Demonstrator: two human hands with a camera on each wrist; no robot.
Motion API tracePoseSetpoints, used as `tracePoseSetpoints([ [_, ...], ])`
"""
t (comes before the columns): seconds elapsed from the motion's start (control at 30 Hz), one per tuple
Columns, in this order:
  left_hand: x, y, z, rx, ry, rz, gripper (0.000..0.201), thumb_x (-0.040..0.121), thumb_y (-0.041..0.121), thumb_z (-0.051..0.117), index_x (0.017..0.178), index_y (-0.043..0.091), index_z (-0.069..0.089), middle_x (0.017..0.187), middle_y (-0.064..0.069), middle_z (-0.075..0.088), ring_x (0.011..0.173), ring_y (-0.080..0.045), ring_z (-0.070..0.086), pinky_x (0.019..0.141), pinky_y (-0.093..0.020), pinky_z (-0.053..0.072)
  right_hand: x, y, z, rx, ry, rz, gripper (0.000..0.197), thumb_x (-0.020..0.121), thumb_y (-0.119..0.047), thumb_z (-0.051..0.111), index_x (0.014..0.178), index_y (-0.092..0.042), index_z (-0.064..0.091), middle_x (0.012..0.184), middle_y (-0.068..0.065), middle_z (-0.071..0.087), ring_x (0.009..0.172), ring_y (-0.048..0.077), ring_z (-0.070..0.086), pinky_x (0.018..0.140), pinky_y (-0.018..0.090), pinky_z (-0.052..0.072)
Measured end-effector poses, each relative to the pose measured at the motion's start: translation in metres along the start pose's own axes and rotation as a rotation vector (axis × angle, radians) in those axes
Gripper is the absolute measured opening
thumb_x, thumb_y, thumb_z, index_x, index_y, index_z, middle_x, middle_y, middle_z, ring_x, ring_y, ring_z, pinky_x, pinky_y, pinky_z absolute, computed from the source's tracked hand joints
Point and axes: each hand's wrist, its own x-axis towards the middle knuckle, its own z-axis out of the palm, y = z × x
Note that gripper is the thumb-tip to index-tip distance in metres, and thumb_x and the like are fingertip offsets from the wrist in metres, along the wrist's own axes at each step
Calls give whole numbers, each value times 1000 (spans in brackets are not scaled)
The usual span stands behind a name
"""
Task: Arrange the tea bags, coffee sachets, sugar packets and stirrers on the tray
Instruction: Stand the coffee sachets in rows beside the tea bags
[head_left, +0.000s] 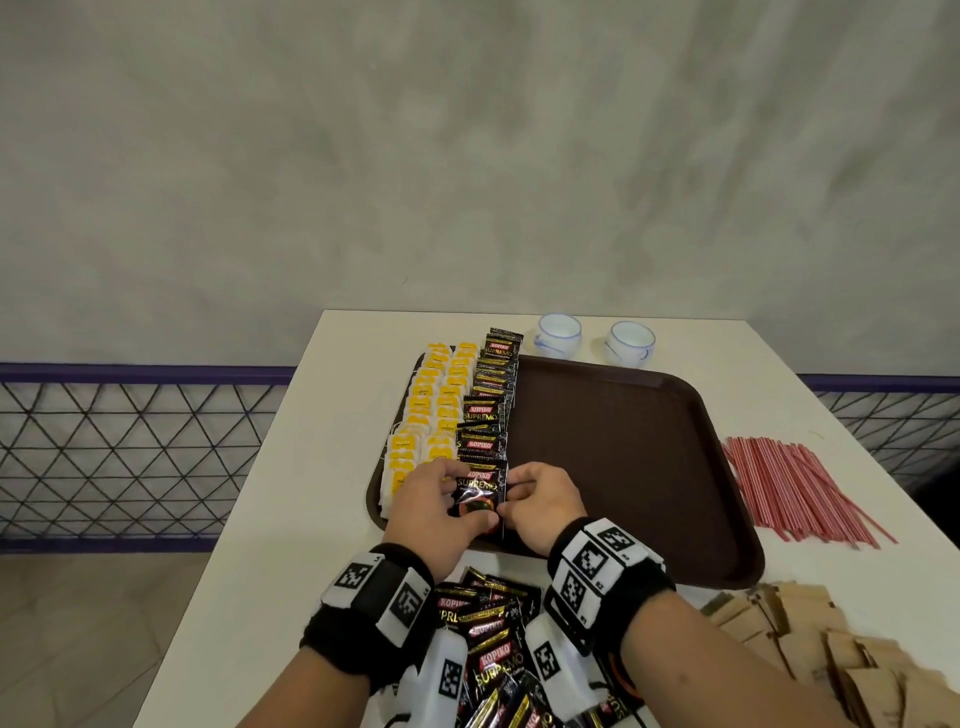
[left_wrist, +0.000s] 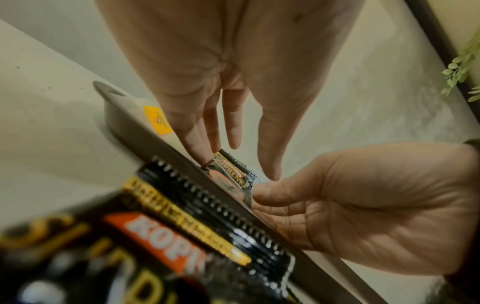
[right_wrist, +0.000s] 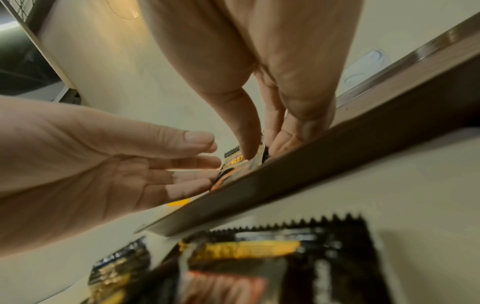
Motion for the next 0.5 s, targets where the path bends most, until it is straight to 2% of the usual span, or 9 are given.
tracePoseSetpoints([
  [0.23, 2, -2, -4, -34, 4, 12, 53, 67, 17, 82, 113, 22, 55, 120, 0, 57, 108, -16, 59, 93, -36, 52, 1, 3, -4, 14, -17, -13, 29, 79, -2, 71, 96, -20, 57, 82, -4, 58, 94, 25, 66, 89, 42, 55],
  [0.33, -1, -1, -11, -70, 15, 11, 51, 67, 19, 83, 109, 25, 55, 118, 0, 56, 109, -18, 57, 92, -39, 52, -6, -1, -22, -5, -35, -75, 31, 78, -5, 74, 96, -24, 57, 84, -3, 59, 87, 23, 65, 88, 45, 55],
  [0.4, -7, 1, -20, -71, 20, 34, 47, 69, 19, 82, 108, 23, 57, 116, 1, 56, 108, -16, 56, 91, -35, 52, -19, -4, -47, -53, -83, -164, 29, 77, -10, 75, 94, -26, 58, 82, -3, 61, 77, 16, 62, 87, 44, 55],
  [0.5, -29, 5, -36, -28, 2, 137, 35, 72, 19, 79, 102, 21, 61, 109, 3, 61, 101, -7, 58, 82, -20, 49, -54, -7, -96, -185, -226, -281, 27, 80, -20, 75, 103, -25, 61, 85, -3, 66, 71, 6, 60, 78, 32, 53],
])
